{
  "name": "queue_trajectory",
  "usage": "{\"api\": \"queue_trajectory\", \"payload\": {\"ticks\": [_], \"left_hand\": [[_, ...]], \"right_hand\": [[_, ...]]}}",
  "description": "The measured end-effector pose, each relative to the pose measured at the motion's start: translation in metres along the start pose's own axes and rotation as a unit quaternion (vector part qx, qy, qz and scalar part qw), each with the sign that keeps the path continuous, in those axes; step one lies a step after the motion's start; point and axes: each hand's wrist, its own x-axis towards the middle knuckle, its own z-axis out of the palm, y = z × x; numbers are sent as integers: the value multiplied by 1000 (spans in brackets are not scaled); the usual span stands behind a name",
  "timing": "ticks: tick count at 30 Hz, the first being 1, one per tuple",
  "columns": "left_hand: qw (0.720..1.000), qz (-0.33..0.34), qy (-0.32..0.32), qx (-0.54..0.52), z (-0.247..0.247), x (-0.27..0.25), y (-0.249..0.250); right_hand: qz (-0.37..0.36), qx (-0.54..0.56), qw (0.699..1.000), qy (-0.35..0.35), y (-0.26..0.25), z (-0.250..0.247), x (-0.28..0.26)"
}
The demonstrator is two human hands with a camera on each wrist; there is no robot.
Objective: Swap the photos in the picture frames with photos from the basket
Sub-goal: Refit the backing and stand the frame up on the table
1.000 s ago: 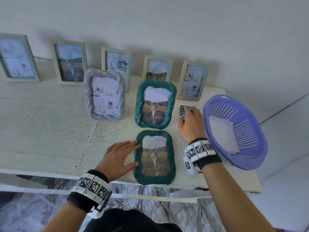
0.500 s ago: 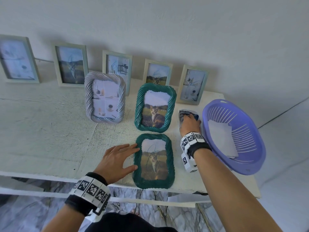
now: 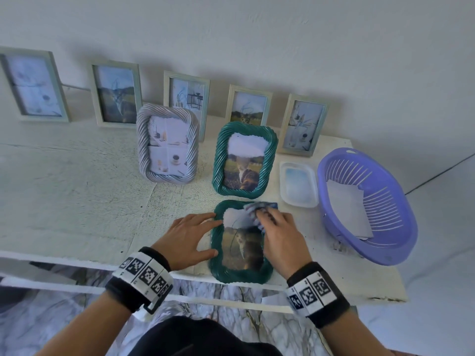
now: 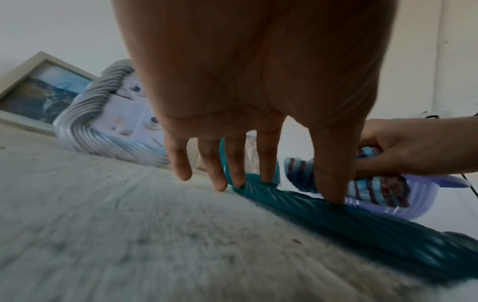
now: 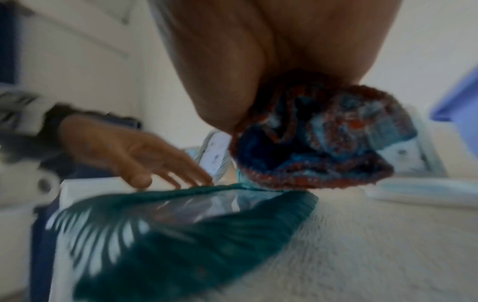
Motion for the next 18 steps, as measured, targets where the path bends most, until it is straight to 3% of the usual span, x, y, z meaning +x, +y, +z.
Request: {"api": "queue_trajectory", "payload": {"ticks": [4,8,14,18], "left_hand": [[998,7,-54,35,-13,13,4],[989,5,-93,117,-27,26,3],[976,7,-82,202,-26,32,5],[968,11,-78,240,-28,34,7]], "right_hand": [[-10,-101,994,-36,-9,10,9],[5,-95,992,-83,-9,10,23],[-19,-76,989,-127,-16,20,33],[-85,-70,980,-166,-24,18,16]]}}
